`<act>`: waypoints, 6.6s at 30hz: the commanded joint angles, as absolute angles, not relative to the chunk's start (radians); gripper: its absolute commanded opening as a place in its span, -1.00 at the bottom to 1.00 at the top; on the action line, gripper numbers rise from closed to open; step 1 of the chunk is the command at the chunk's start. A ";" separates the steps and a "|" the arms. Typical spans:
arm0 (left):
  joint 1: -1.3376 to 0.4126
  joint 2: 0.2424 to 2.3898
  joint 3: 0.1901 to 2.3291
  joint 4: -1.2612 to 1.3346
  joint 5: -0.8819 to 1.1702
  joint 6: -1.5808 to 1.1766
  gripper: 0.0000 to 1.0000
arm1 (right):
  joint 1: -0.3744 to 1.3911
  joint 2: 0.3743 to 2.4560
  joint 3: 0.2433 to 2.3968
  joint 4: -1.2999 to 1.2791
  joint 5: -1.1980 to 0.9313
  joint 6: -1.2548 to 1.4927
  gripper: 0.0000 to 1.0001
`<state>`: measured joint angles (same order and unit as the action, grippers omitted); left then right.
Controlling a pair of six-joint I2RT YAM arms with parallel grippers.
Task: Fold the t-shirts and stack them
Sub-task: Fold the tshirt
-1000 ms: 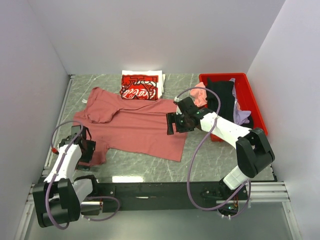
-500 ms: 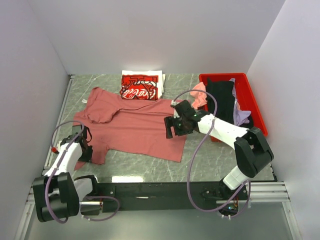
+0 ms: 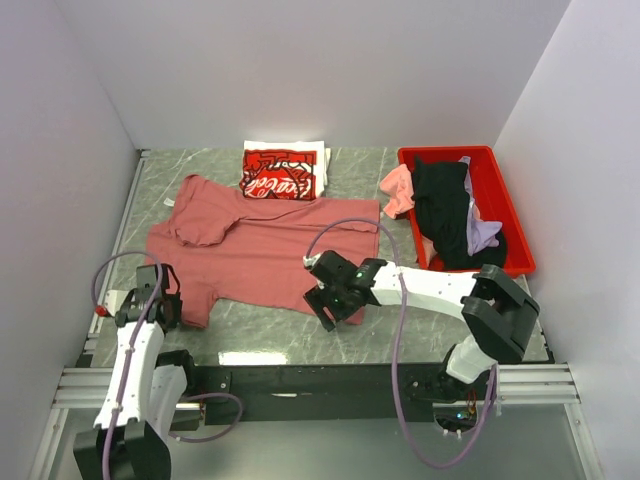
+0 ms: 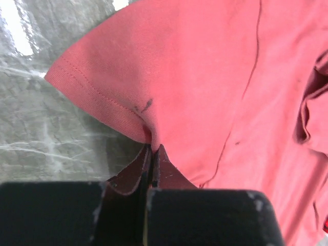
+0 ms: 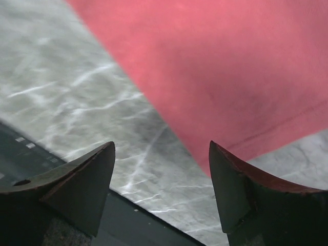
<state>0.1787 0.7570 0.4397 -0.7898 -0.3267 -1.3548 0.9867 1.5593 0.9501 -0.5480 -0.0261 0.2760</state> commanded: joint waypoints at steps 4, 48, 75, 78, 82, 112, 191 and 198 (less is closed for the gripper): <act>0.175 0.735 0.436 -0.793 -0.316 -1.359 -0.99 | 0.980 1.601 0.930 -0.597 0.103 0.339 0.57; 0.156 0.485 0.564 -1.040 -0.359 -1.530 -0.99 | 1.016 1.467 0.867 -0.693 -0.253 0.268 -0.99; 0.045 1.081 0.899 -0.555 -0.308 -1.252 -0.99 | 0.736 1.540 1.086 -0.759 -0.166 0.204 -0.95; 0.028 1.149 0.942 -0.512 -0.310 -1.236 -0.99 | 0.716 1.557 1.107 -0.761 -0.147 0.213 -0.95; 0.005 1.222 0.992 -0.468 -0.322 -1.221 -0.99 | 0.693 1.574 1.124 -0.775 -0.132 0.218 -0.95; -0.046 1.838 1.472 -0.482 -0.388 -1.042 -0.50 | 0.537 1.756 1.315 -0.770 -0.066 0.232 -0.84; 0.061 2.117 1.958 -0.546 -0.039 -0.552 0.99 | 0.873 1.657 1.293 -0.466 -0.347 0.336 0.64; -0.061 1.599 1.355 -0.545 -0.176 -0.753 0.99 | 0.749 1.572 1.171 -0.420 -0.296 0.385 0.73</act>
<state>-0.0067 1.7634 1.5417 -0.5236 -0.1135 -0.6411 0.7761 1.6115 1.2114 -0.4488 -0.3389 0.3561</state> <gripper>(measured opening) 0.995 0.863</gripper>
